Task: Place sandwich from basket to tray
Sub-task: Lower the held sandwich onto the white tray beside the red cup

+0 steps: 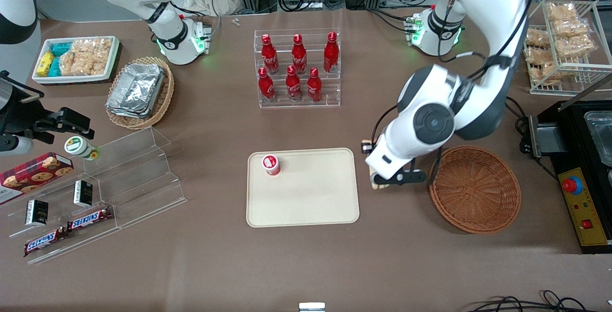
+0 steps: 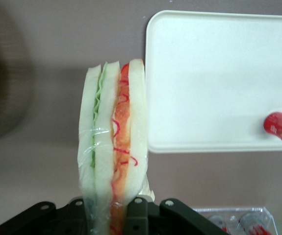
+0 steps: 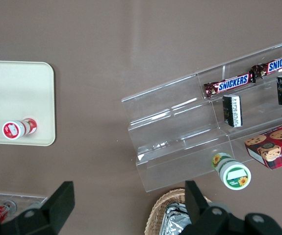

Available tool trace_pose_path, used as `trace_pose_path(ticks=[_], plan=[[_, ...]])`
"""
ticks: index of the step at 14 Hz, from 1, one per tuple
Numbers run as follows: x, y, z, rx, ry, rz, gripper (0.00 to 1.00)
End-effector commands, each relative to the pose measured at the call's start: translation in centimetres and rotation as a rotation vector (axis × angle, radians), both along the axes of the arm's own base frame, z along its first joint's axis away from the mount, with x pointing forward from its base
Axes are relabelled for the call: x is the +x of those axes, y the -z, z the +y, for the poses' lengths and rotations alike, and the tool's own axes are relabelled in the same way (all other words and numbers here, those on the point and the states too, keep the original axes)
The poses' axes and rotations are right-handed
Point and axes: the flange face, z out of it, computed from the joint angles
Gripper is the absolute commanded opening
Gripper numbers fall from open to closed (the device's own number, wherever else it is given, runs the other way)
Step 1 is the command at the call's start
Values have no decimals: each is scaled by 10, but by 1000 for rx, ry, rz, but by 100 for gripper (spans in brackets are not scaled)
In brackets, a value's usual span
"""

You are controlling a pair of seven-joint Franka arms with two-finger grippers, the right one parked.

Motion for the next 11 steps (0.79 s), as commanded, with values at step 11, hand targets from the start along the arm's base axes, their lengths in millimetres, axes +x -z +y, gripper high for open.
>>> trace_pose_path(ticks=[11], plan=[[7, 126, -54, -85, -8, -11, 0]])
